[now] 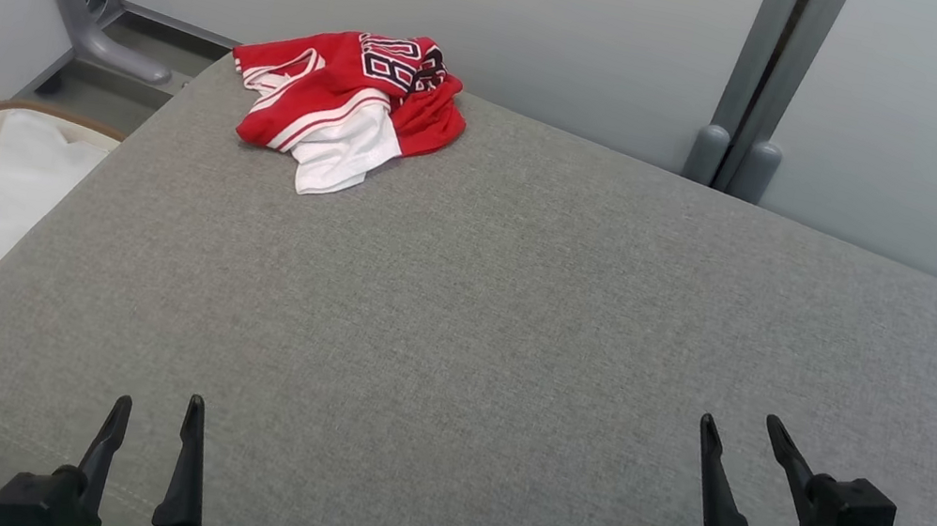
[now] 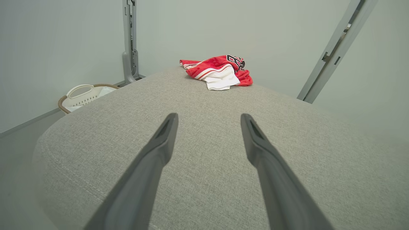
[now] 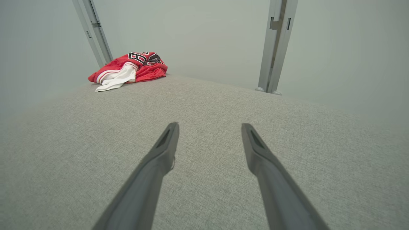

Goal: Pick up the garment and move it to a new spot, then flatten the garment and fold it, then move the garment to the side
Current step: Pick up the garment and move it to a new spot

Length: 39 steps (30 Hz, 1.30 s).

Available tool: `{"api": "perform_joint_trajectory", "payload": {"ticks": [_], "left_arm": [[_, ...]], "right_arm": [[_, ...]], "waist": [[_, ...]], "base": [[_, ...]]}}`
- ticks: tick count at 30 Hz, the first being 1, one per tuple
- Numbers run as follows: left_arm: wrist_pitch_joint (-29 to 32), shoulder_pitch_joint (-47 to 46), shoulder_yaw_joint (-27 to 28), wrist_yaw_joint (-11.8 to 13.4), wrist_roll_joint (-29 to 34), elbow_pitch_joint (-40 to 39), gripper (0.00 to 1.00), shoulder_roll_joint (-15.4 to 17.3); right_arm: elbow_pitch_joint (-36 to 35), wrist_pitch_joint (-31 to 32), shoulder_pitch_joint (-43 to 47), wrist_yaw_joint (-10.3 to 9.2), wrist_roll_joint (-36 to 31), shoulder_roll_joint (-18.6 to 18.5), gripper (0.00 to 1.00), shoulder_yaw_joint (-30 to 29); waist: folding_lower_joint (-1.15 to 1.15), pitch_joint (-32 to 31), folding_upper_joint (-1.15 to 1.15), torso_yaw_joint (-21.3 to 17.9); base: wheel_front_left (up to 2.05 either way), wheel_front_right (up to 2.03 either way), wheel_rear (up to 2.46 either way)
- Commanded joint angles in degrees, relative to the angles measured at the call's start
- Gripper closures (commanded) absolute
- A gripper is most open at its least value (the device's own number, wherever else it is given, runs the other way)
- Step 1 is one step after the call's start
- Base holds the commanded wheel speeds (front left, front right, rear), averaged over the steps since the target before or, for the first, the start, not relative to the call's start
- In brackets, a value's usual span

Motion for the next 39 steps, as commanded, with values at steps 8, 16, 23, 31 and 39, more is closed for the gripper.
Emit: {"api": "perform_joint_trajectory", "payload": {"ticks": [8, 16, 23, 31, 39], "left_arm": [[0.0, -1.7, 1.8, -0.5, 0.4, -1.6, 0.00, 0.2], [0.1, -13.7, 6.0, -1.3, 1.6, -6.9, 0.00, 8.3], [6.4, -31.9, 8.3, -1.7, -2.5, -4.3, 0.00, 17.0], [13.1, -49.4, 5.8, -1.8, -6.9, 10.8, 0.00, 21.4], [18.3, -59.1, 0.8, -1.9, -11.0, 27.7, 0.00, 22.2]], "right_arm": [[-1.5, -0.3, -0.8, -0.09, -1.3, -0.3, 0.00, -0.4], [-4.8, -0.3, -4.4, -0.09, -5.0, -0.3, 0.00, -1.6], [-9.2, -0.3, -9.5, -0.09, -8.7, -0.3, 0.00, -1.9], [-15.7, 2.1, -12.9, -0.09, -13.4, -0.3, 0.00, -2.0], [-23.7, 5.2, -13.5, -0.09, -16.2, -0.2, 0.00, -2.5]], "waist": [[0.00, 1.9, 0.00, -0.8], [0.00, 7.8, 0.00, -3.4], [0.00, 16.2, 0.00, -7.9], [0.00, 26.7, 0.00, -12.4], [0.00, 34.7, 0.00, -14.8]], "base": [[0.00, 0.00, 0.00], [0.00, 0.00, 0.00], [0.00, 0.00, 0.00], [0.00, 0.00, 0.00], [0.00, 0.00, 0.00]]}}
